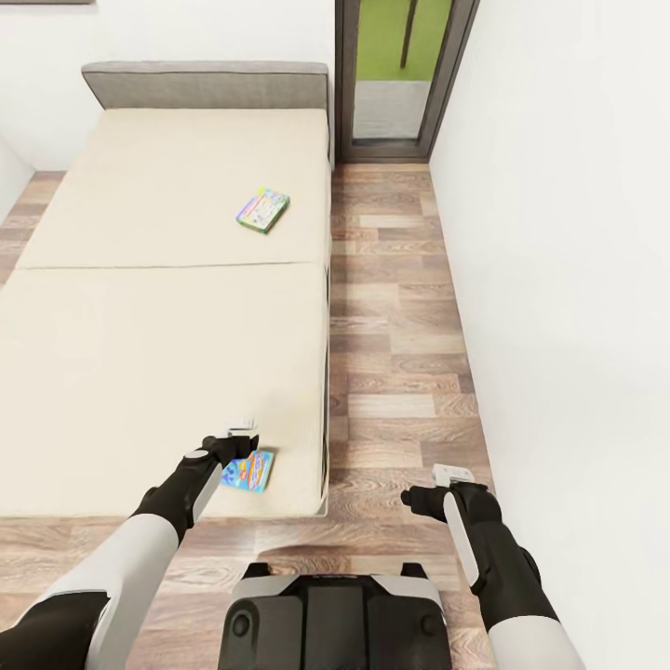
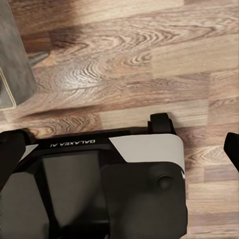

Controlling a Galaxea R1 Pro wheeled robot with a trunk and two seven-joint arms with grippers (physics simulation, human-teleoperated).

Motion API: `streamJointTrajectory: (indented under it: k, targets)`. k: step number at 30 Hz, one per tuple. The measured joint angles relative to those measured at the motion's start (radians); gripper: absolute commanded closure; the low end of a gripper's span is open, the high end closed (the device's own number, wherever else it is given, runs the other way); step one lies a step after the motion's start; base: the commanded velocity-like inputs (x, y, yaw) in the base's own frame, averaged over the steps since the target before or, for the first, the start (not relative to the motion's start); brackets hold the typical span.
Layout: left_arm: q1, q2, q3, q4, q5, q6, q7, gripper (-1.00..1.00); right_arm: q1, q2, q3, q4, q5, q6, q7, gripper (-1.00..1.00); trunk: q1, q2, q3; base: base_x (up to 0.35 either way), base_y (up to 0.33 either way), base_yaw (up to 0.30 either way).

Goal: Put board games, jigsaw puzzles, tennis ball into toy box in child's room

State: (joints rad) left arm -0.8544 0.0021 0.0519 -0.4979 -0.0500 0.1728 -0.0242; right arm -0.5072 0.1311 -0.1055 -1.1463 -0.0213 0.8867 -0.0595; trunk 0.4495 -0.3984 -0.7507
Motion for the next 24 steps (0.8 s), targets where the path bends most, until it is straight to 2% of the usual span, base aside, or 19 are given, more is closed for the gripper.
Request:
streamJointTrajectory:
  k: [24]
  targets:
    - [0.001,0.0,-0.001,0.0,0.0,-0.018,0.0,-1.0,0.003,0.0,0.002,-0.001,-0.003,-0.006,0.0,-1.0,0.0,0.0,-0.003,0.0,0.0,0.0]
